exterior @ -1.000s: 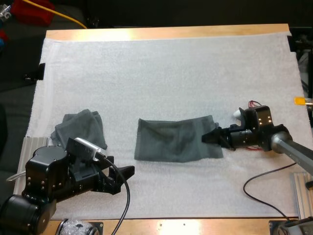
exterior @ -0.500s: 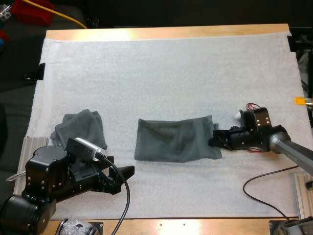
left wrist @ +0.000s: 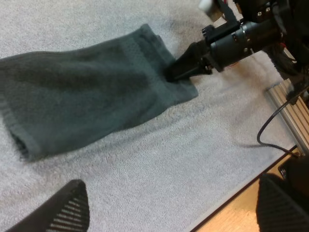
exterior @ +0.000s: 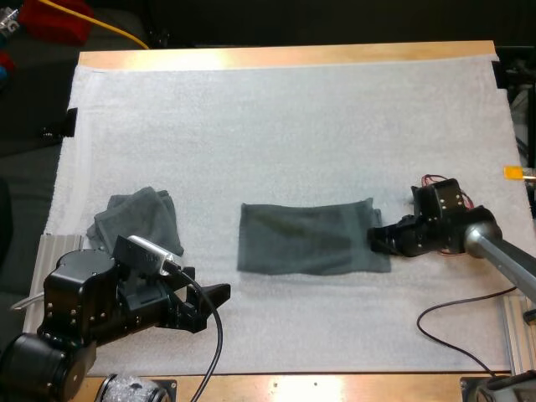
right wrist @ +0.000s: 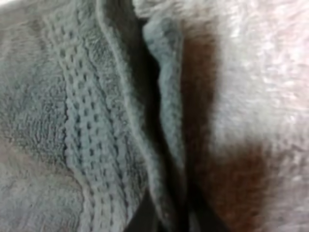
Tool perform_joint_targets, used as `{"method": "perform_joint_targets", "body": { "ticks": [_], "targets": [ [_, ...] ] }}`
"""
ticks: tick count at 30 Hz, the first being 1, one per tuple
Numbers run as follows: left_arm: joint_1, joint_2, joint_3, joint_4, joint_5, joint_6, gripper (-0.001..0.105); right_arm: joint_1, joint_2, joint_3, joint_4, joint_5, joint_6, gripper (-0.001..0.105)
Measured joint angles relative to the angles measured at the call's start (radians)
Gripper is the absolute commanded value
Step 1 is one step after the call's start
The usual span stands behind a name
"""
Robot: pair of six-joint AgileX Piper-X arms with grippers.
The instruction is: Pick towel from pile, fold and stack
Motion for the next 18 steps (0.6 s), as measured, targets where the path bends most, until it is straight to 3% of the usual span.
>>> {"method": "perform_joint_targets", "body": {
  "ticks": [12, 18],
  "targets": [
    [0.000, 0.000, 0.000, 0.001, 0.000, 0.000, 0.069, 0.000, -0.084, -0.109, 0.308, 0.376, -0.186, 0.001],
    [0.000, 0.000, 0.000, 0.003, 0.000, 0.000, 0.069, 0.000, -0.126, -0.194, 0.413, 0.431, -0.206, 0.001]
  ]
}}
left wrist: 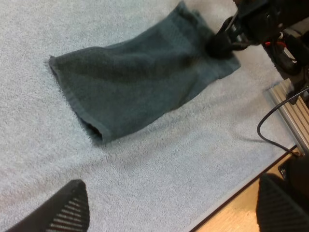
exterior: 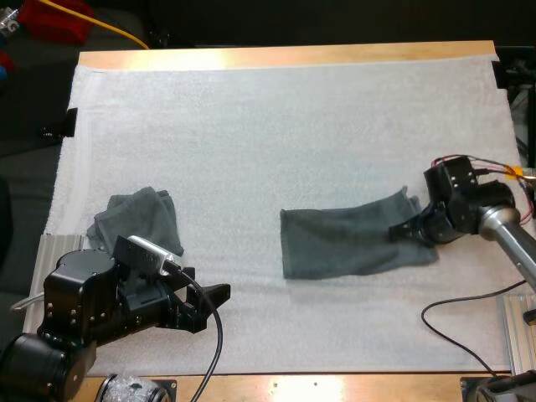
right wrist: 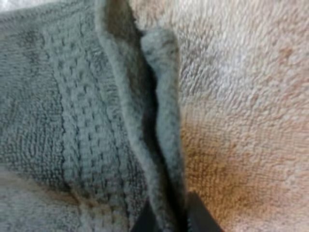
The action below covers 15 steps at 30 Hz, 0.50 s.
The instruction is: Pick towel from pile, fold and stack
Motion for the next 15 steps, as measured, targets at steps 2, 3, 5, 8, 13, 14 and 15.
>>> {"method": "perform_joint_targets", "body": {
  "ticks": [2, 3, 5, 8, 13, 14, 15],
  "targets": [
    [0.000, 0.000, 0.000, 0.000, 0.000, 0.000, 0.069, 0.000, -0.002, -0.032, 0.036, -0.005, 0.013, 0.001],
    [0.000, 0.000, 0.000, 0.000, 0.000, 0.000, 0.069, 0.000, -0.002, -0.042, 0.045, -0.013, 0.023, 0.001],
    [0.000, 0.000, 0.000, 0.000, 0.000, 0.000, 0.069, 0.000, -0.002, -0.064, 0.065, -0.080, 0.063, 0.001],
    [0.000, 0.000, 0.000, 0.000, 0.000, 0.000, 0.069, 0.009, -0.002, -0.072, 0.069, -0.166, 0.122, 0.001],
    [0.000, 0.000, 0.000, 0.000, 0.000, 0.000, 0.069, 0.077, -0.002, -0.074, 0.072, -0.222, 0.156, 0.001],
    [0.000, 0.000, 0.000, 0.000, 0.000, 0.000, 0.069, 0.096, -0.002, -0.074, 0.064, -0.229, 0.165, 0.001],
    [0.000, 0.000, 0.000, 0.000, 0.000, 0.000, 0.069, 0.115, -0.002, -0.074, 0.052, -0.235, 0.179, 0.001]
  ]
}}
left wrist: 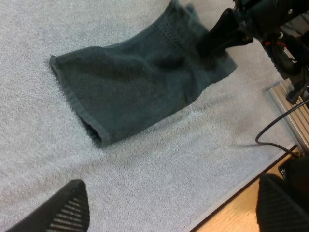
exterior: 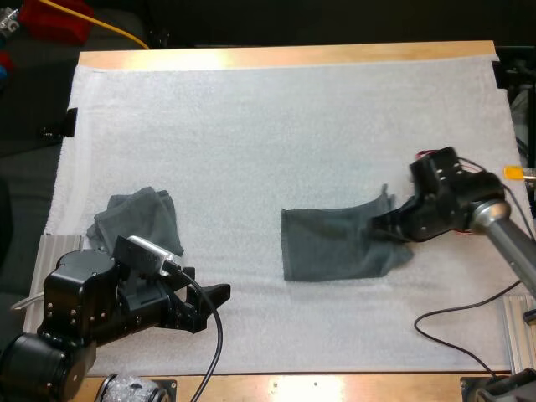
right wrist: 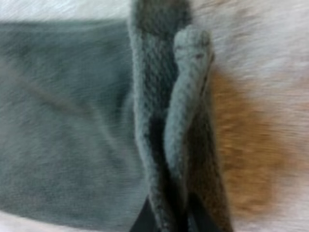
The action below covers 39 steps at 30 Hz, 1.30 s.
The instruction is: Pick towel from pile, fold and stack
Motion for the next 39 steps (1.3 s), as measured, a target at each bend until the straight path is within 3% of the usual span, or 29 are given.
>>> {"method": "perform_joint_targets", "body": {
  "ticks": [8, 18, 39],
  "targets": [
    [0.000, 0.000, 0.000, 0.000, 0.000, 0.000, 0.069, 0.111, 0.009, 0.000, -0.143, -0.063, 0.164, 0.001],
    [0.000, 0.000, 0.000, 0.000, 0.000, 0.000, 0.069, 0.209, 0.086, 0.000, -0.264, -0.102, 0.259, 0.001],
    [0.000, 0.000, 0.000, 0.000, 0.000, 0.006, 0.069, 0.244, 0.250, -0.002, -0.422, -0.232, 0.408, 0.001]
  ]
}}
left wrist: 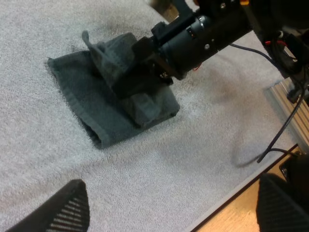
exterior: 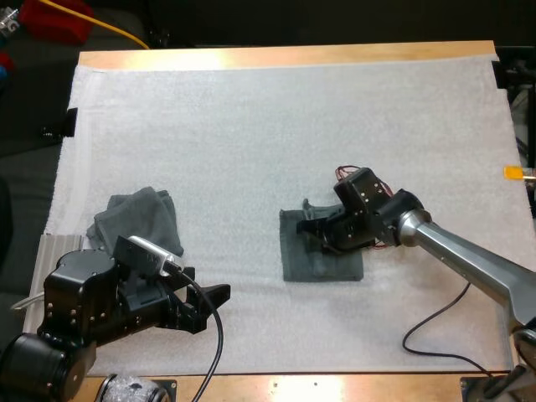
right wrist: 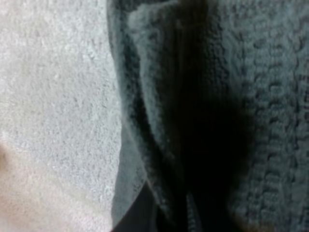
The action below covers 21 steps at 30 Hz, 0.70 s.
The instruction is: Pick towel from pile, fold and stack
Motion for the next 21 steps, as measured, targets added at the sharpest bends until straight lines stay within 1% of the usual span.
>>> {"method": "perform_joint_targets", "body": {
  "ticks": [3, 12, 15, 16, 17, 18, 20, 21],
  "targets": [
    [0.000, 0.000, 0.000, 0.000, 0.000, 0.006, 0.069, 0.002, 0.020, 0.000, -0.022, -0.029, 0.017, 0.001],
    [0.000, 0.000, 0.000, 0.000, 0.000, 0.008, 0.069, 0.031, 0.053, 0.000, -0.079, -0.024, 0.041, 0.002],
    [0.000, 0.000, 0.000, 0.000, 0.000, 0.008, 0.069, 0.031, 0.063, 0.000, -0.084, -0.016, 0.045, 0.012],
    [0.000, 0.000, 0.000, 0.000, 0.000, 0.008, 0.069, 0.031, 0.064, 0.000, -0.083, -0.010, 0.047, 0.017],
    [0.000, 0.000, 0.000, 0.000, 0.000, 0.008, 0.069, 0.031, 0.063, 0.000, -0.086, -0.008, 0.048, 0.024],
    [0.000, 0.000, 0.000, 0.000, 0.000, 0.008, 0.069, 0.031, 0.063, 0.000, -0.091, -0.011, 0.049, 0.029],
    [0.000, 0.000, 0.000, 0.000, 0.000, 0.008, 0.069, 0.031, 0.063, 0.000, -0.109, -0.037, 0.049, 0.043],
    [0.000, 0.000, 0.000, 0.000, 0.000, 0.008, 0.069, 0.031, 0.063, 0.000, -0.121, -0.060, 0.049, 0.048]
  ]
}}
